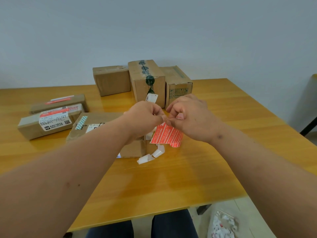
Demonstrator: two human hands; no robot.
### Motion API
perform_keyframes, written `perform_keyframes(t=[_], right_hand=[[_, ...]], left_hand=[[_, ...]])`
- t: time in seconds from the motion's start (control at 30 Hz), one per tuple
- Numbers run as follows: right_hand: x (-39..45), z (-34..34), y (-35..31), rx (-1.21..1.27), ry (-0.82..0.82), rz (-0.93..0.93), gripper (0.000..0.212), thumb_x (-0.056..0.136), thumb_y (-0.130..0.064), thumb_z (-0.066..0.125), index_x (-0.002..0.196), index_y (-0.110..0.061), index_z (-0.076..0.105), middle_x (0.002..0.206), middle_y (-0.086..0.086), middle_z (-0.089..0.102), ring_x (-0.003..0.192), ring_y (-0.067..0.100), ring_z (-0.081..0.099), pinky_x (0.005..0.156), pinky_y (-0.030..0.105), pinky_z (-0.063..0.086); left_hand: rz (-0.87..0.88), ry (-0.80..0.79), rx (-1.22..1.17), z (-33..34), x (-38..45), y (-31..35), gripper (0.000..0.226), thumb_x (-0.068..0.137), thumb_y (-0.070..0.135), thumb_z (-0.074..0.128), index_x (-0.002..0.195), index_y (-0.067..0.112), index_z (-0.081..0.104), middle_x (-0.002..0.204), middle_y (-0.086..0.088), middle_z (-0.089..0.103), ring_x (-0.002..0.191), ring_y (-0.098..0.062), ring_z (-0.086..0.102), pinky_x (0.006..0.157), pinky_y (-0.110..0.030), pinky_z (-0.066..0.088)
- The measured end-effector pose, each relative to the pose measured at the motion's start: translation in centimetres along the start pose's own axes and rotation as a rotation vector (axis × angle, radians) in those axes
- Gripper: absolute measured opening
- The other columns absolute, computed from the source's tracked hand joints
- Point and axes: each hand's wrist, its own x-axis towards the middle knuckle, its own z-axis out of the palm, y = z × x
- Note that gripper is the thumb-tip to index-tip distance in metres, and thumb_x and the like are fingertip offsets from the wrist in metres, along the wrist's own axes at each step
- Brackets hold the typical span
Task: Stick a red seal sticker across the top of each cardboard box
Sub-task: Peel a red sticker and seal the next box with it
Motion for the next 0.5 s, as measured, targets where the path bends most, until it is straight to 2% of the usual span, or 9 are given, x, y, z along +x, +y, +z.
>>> perform_keyframes(t=[0.07,0.13,0.2,0.3,0.37,0.43,0.5], right_hand=[[0.1,-0.1,0.1,-0.019,-0.026,0.039,0.020,0.078,-0.047,0.071,0.080,-0.028,0.064,0.113,-0.016,0.058,0.121,0.012,0.037,0.095,0.039,0.027],[0.3,-0.3,0.0,-0.048,-0.056,0.054,0.020,0.078,-0.049,0.070,0.086,-0.033,0.064,0.119,-0.018,0.056,0.125,0.014,0.034,0.096,0.040,0.026],[0.4,-0.5,-0.1,-0.051,-0.070,0.040,0.014,0.081,-0.045,0.069,0.084,-0.032,0.067,0.116,-0.023,0.052,0.127,0.015,0.032,0.098,0.041,0.025],[0.4,-0.6,-0.3,-0.044,-0.079,0.036,0.015,0.082,-0.042,0.069,0.078,-0.028,0.069,0.111,-0.025,0.050,0.126,0.014,0.032,0.097,0.039,0.024],[0.5,-0.5,-0.2,-0.049,-0.093,0.037,0.015,0.081,-0.043,0.070,0.078,-0.029,0.069,0.112,-0.025,0.051,0.126,0.014,0.032,0.097,0.040,0.025],[0.4,-0.5,-0.1,-0.045,-0.119,0.039,0.018,0.079,-0.046,0.071,0.078,-0.028,0.070,0.109,-0.027,0.049,0.126,0.013,0.032,0.099,0.041,0.024],[0.4,-0.4,-0.2,-0.033,-0.137,0.043,0.021,0.080,-0.046,0.070,0.082,-0.025,0.072,0.107,-0.028,0.047,0.126,0.013,0.031,0.101,0.042,0.024]], left_hand=[[0.004,-0.020,0.022,-0.2,0.0,0.1,0.026,0.097,0.026,0.055,0.093,0.004,0.066,0.076,-0.006,0.065,0.061,-0.015,0.058,0.051,-0.021,0.048],[0.026,-0.016,0.029,-0.3,0.2,0.2,0.029,0.097,0.029,0.055,0.092,0.003,0.067,0.087,-0.014,0.069,0.082,-0.026,0.066,0.074,-0.037,0.056],[0.032,-0.019,0.030,-0.6,0.3,0.1,0.036,0.096,0.035,0.055,0.093,0.001,0.067,0.094,-0.020,0.069,0.088,-0.030,0.064,0.085,-0.044,0.052],[0.023,-0.067,0.077,-1.1,0.3,0.0,0.036,0.092,0.044,0.058,0.087,0.011,0.071,0.088,-0.014,0.070,0.081,-0.027,0.062,0.077,-0.038,0.052],[0.026,-0.087,0.115,-1.3,0.3,-0.1,0.025,0.091,0.039,0.063,0.083,0.017,0.073,0.086,-0.009,0.072,0.080,-0.023,0.063,0.074,-0.034,0.051],[0.027,-0.080,0.134,-1.3,0.3,-0.1,0.020,0.091,0.035,0.064,0.081,0.020,0.073,0.083,-0.005,0.072,0.084,-0.022,0.065,0.078,-0.037,0.051],[0.030,-0.057,0.159,-1.1,0.3,-0.2,0.022,0.091,0.036,0.064,0.078,0.021,0.072,0.081,-0.002,0.072,0.086,-0.022,0.066,0.085,-0.045,0.052]])
